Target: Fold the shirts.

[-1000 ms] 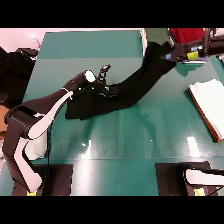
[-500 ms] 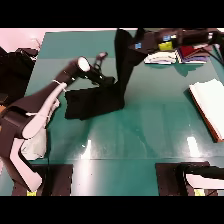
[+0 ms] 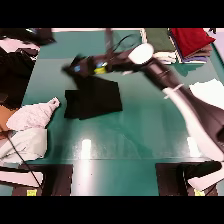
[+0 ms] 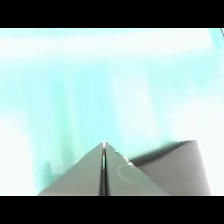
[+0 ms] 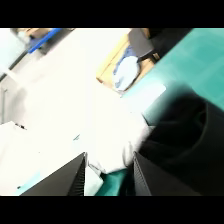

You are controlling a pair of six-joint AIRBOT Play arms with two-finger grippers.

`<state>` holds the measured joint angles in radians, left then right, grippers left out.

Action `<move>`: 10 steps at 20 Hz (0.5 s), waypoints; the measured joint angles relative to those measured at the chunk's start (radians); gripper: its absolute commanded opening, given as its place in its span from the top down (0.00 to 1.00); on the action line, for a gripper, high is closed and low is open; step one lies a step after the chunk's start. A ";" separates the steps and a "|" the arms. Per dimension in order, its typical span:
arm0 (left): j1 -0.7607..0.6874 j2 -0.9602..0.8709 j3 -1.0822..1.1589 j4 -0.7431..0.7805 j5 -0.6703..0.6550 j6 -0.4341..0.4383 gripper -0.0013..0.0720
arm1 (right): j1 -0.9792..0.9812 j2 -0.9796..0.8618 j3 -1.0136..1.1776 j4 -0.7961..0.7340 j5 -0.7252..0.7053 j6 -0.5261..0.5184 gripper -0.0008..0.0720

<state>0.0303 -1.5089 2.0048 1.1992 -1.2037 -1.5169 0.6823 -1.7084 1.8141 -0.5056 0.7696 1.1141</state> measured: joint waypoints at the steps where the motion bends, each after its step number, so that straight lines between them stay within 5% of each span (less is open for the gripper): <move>1: 0.024 0.023 0.003 0.004 -0.006 0.000 0.95 | 0.015 -0.023 0.018 -0.003 -0.008 -0.018 0.52; 8: 0.001 0.080 -0.008 0.007 -0.031 0.034 0.95 | -0.139 0.054 -0.124 -0.226 0.089 0.062 0.51; 10: -0.042 0.084 -0.019 0.007 -0.027 0.050 0.95 | -0.242 0.095 -0.236 -0.271 0.135 0.103 0.16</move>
<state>-0.0113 -1.4250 1.9854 1.2060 -1.2312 -1.4673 0.4404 -1.6135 1.5784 -0.7769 0.9047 1.2171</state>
